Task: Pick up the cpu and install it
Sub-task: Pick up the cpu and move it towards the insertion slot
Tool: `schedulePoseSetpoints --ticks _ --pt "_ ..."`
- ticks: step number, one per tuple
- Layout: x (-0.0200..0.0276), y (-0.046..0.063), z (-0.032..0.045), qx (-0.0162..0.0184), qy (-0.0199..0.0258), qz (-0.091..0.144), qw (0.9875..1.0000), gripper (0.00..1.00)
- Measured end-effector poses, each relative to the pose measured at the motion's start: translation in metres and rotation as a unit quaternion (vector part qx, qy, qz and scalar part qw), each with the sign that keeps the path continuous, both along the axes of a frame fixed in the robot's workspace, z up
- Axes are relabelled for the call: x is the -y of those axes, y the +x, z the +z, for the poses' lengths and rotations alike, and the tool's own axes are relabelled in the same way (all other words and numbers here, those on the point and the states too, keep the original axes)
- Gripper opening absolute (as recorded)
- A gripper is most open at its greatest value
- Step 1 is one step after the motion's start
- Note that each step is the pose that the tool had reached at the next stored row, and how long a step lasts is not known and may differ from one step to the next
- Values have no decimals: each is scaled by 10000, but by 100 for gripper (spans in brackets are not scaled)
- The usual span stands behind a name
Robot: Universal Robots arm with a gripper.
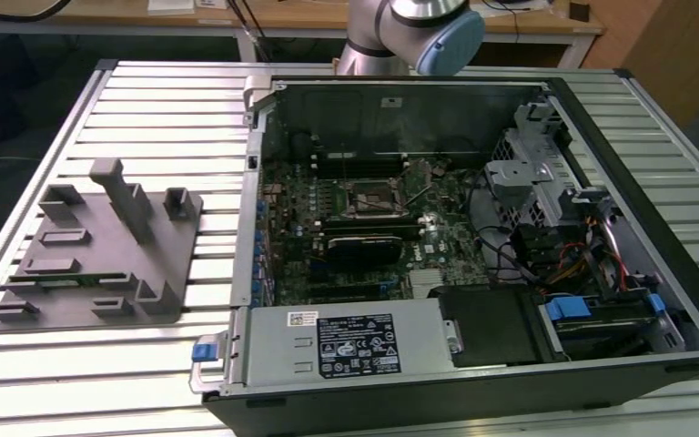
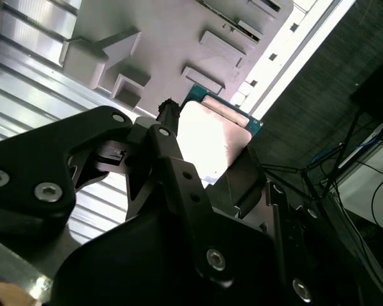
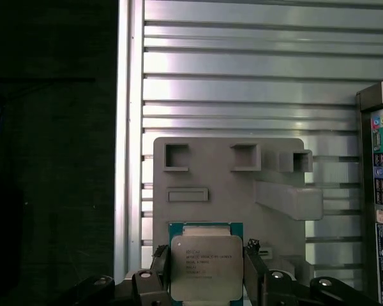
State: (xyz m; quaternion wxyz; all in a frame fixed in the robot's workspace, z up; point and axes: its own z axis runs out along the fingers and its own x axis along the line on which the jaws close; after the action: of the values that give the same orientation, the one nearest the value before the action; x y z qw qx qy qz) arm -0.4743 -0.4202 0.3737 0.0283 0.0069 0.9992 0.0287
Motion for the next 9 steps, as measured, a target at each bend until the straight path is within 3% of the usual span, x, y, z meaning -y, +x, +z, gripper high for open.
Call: schedulePoseSetpoints --ticks 9 --pt "0 83 2 -1 -1 0 10000 54"
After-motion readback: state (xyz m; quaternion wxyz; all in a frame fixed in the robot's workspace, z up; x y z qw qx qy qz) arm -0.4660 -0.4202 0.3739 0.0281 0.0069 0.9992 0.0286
